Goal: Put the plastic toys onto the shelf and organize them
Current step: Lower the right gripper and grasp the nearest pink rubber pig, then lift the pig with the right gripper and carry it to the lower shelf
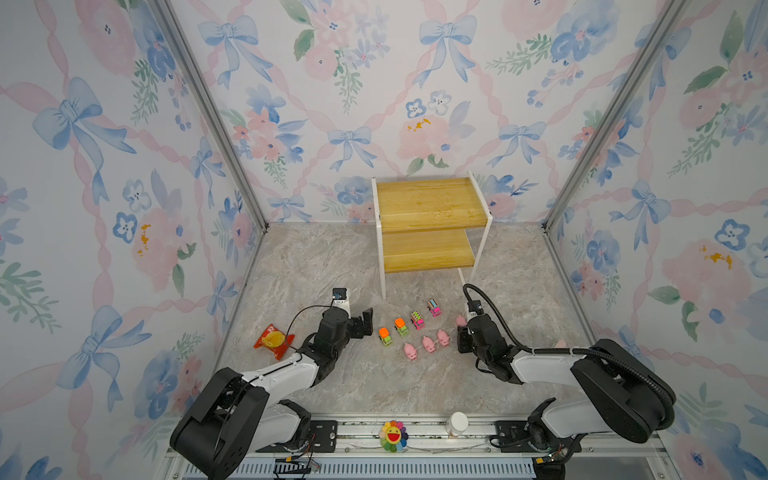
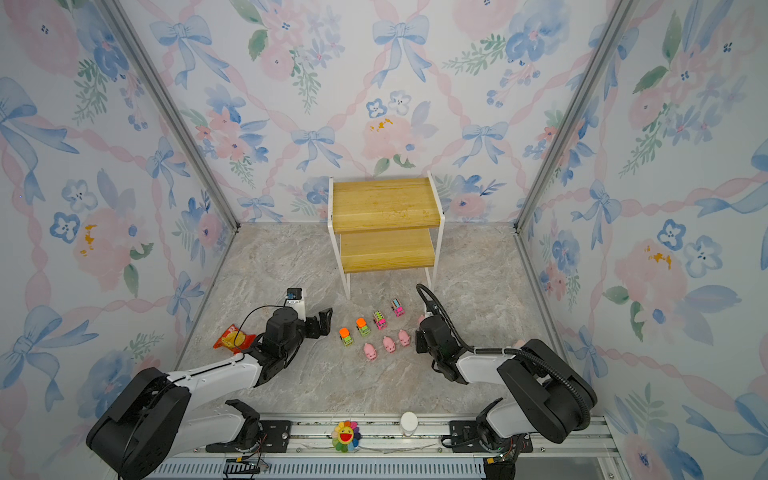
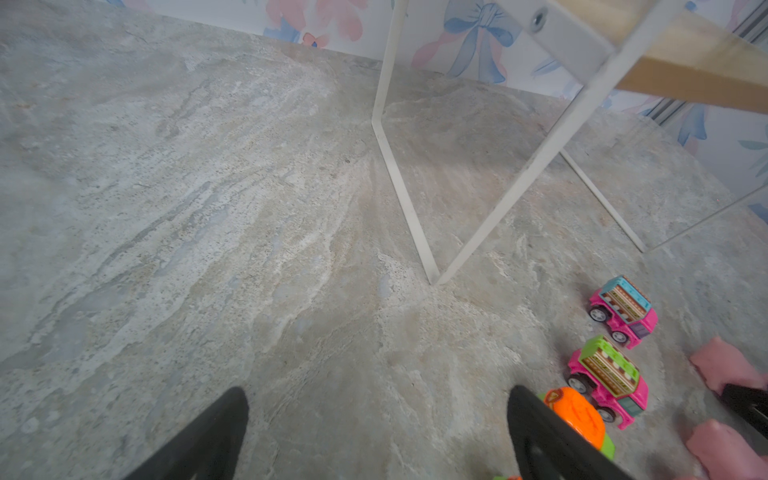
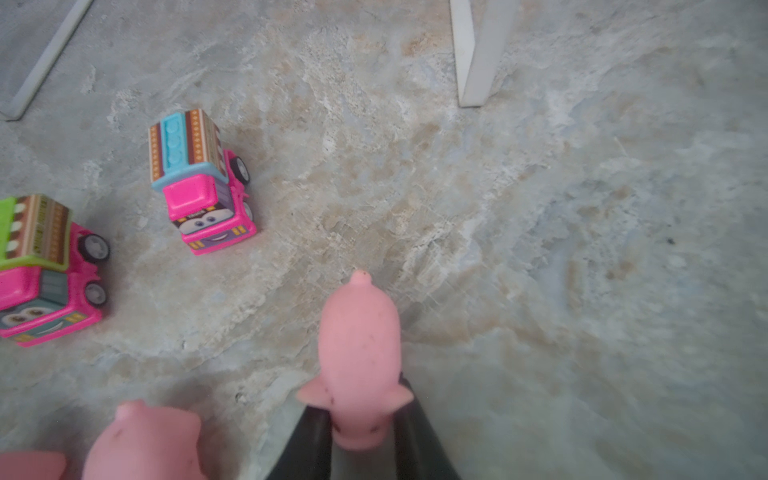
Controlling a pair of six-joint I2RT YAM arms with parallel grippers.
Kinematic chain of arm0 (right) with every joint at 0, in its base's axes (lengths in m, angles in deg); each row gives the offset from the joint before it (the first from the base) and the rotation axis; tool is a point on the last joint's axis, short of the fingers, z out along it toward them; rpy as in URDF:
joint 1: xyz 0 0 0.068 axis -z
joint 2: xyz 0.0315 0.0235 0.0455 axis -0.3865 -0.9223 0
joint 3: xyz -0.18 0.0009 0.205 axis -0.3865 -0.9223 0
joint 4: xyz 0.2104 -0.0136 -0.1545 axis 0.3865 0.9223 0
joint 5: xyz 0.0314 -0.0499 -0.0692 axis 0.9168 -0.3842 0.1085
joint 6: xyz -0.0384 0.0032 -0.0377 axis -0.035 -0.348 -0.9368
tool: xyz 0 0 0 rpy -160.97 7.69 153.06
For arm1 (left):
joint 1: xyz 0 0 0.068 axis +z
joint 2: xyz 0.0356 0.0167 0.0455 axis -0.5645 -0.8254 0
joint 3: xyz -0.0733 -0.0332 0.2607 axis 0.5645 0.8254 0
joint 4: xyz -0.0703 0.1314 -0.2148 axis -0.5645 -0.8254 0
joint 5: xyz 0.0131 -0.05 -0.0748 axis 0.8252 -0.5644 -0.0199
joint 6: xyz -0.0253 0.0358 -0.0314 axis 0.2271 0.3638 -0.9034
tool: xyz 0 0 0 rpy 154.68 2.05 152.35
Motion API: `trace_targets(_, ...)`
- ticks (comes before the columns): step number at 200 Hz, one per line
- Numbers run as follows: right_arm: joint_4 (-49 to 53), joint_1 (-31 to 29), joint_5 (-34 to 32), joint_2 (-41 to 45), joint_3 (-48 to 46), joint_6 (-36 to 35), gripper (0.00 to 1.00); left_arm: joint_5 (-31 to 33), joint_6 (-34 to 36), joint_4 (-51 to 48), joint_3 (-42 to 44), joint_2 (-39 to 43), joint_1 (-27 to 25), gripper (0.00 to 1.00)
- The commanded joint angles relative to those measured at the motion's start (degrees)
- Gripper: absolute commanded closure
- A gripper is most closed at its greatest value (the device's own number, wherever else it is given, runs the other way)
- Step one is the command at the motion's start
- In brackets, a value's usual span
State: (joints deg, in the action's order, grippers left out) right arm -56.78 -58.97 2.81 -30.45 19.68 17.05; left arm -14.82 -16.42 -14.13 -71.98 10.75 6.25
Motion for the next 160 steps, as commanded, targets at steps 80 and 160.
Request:
trace_targets(80, 9.2, 2.6, 5.5, 15.7, 2.1, -4.2, 0.77, 1.0, 1.3, -0.1, 0.9, 0.1, -0.3, 0.02)
trace_targets(160, 15.2, 10.1, 14.9, 23.4, 13.9, -7.3, 0.77, 1.1, 2.4, 0.0, 0.6, -0.2, -0.2, 0.02)
